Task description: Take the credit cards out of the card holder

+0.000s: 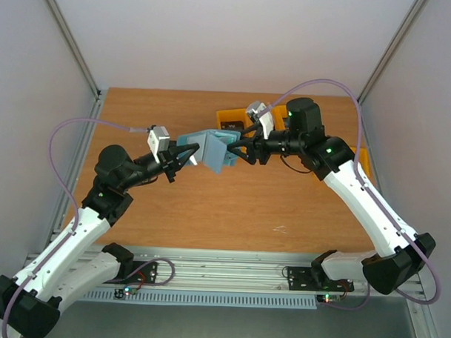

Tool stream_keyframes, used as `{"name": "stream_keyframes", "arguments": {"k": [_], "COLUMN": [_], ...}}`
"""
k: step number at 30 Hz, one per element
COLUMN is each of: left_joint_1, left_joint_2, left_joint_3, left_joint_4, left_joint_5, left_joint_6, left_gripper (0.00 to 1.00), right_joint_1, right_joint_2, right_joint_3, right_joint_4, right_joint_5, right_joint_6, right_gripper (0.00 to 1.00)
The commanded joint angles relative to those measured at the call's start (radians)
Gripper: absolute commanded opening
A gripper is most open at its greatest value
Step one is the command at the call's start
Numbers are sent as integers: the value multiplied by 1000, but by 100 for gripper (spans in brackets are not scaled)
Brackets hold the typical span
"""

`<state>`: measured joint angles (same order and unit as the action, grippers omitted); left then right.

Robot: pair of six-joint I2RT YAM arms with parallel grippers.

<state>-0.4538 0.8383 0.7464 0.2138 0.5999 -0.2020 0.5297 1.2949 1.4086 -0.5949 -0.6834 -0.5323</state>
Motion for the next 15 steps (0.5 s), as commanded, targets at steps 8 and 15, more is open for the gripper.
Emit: {"name": "stream_keyframes", "arguments": {"k": [8, 15], "left_joint_1": [-11, -11], "left_joint_2": [-18, -22], "left_joint_3": [29, 19], "left_joint_4": [65, 60], "left_joint_5": [0, 27], "left_joint_6": [-17, -11], "left_gripper": [0, 0], "right_joint_1": [162, 182], "right_joint_2": [82, 119], "right_joint_3": [105, 161], "right_joint_4": [10, -20], "right_joint_5": [22, 70], "right_joint_6": [4, 62], "right_gripper": [64, 30]}}
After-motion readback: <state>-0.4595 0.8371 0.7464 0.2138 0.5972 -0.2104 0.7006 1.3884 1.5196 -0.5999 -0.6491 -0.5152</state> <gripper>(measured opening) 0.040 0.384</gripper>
